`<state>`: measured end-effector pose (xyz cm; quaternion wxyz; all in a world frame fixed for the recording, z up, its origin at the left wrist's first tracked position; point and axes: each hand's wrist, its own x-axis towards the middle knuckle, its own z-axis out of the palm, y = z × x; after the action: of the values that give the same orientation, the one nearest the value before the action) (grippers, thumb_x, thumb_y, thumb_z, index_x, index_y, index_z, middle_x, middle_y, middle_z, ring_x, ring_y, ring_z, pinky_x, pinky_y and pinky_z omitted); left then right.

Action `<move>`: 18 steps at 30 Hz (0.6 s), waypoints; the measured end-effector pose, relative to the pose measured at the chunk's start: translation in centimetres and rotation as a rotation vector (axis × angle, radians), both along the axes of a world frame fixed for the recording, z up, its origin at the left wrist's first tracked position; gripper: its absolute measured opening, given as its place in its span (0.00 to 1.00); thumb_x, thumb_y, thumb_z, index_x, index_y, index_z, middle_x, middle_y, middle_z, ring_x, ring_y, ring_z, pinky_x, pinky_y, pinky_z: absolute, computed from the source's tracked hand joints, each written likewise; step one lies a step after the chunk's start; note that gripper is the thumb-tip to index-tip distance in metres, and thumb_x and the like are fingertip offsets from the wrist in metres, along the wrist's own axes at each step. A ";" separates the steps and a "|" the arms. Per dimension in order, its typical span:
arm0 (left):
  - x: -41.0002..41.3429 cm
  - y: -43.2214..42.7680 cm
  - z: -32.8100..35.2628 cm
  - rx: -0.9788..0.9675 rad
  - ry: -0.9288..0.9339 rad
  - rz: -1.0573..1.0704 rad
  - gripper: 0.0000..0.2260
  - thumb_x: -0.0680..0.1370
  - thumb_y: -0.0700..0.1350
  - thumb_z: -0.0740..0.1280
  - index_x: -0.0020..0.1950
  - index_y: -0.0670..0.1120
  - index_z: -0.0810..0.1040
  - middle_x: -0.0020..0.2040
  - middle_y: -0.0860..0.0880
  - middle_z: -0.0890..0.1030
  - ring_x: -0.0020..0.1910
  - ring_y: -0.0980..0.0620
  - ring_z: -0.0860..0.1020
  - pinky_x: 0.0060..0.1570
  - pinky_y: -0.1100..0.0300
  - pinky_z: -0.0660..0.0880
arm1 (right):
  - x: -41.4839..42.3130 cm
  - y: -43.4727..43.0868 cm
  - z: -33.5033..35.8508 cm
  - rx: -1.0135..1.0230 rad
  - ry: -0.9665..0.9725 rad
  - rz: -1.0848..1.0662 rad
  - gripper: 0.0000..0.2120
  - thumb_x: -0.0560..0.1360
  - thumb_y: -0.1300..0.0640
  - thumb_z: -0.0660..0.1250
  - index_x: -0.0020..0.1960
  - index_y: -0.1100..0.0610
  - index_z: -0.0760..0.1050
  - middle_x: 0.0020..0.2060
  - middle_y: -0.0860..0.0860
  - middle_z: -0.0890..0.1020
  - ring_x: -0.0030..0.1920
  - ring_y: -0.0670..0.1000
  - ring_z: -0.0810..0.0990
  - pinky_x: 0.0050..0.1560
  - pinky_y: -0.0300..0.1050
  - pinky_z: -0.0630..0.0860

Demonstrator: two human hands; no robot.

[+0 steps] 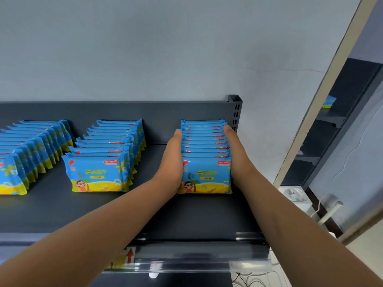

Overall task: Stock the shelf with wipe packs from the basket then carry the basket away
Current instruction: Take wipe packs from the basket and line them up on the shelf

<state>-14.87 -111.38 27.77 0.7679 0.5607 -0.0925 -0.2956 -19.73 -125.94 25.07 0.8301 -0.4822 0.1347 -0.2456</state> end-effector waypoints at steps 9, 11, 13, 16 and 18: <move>1.0 0.7 -0.3 0.024 -0.034 0.045 0.21 0.85 0.61 0.55 0.60 0.51 0.83 0.54 0.46 0.88 0.54 0.46 0.86 0.60 0.47 0.80 | 1.3 0.3 0.1 -0.058 0.032 -0.022 0.25 0.77 0.46 0.67 0.69 0.60 0.73 0.62 0.62 0.82 0.60 0.64 0.83 0.60 0.63 0.80; 1.1 0.8 -0.3 0.021 -0.033 0.053 0.20 0.85 0.61 0.56 0.59 0.51 0.83 0.53 0.46 0.88 0.53 0.46 0.87 0.58 0.48 0.80 | 1.4 0.3 0.2 -0.100 0.017 -0.001 0.18 0.82 0.49 0.65 0.67 0.59 0.74 0.58 0.60 0.84 0.56 0.61 0.85 0.55 0.58 0.82; 1.0 0.8 -0.1 0.028 -0.044 0.064 0.20 0.85 0.61 0.56 0.60 0.51 0.82 0.54 0.46 0.88 0.53 0.46 0.87 0.58 0.48 0.80 | 1.3 0.2 0.1 -0.100 0.018 0.008 0.18 0.82 0.49 0.64 0.67 0.59 0.74 0.59 0.60 0.84 0.56 0.61 0.85 0.55 0.59 0.82; 1.0 0.8 -0.3 0.017 -0.055 0.074 0.21 0.85 0.61 0.55 0.60 0.51 0.82 0.54 0.47 0.88 0.54 0.46 0.86 0.61 0.47 0.79 | 1.2 0.4 0.2 -0.124 0.047 -0.014 0.24 0.79 0.44 0.66 0.68 0.59 0.74 0.62 0.61 0.82 0.61 0.64 0.83 0.61 0.64 0.79; 1.0 0.9 -0.4 0.012 -0.053 0.096 0.19 0.85 0.60 0.55 0.57 0.52 0.82 0.52 0.47 0.88 0.53 0.46 0.86 0.58 0.48 0.80 | 1.1 0.5 0.5 -0.148 0.085 -0.020 0.28 0.76 0.41 0.66 0.66 0.60 0.75 0.61 0.61 0.83 0.61 0.64 0.82 0.62 0.64 0.78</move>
<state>-13.89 -110.50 27.41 0.7750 0.5769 -0.0842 -0.2439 -18.67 -125.46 25.53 0.7831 -0.5509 0.1564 -0.2425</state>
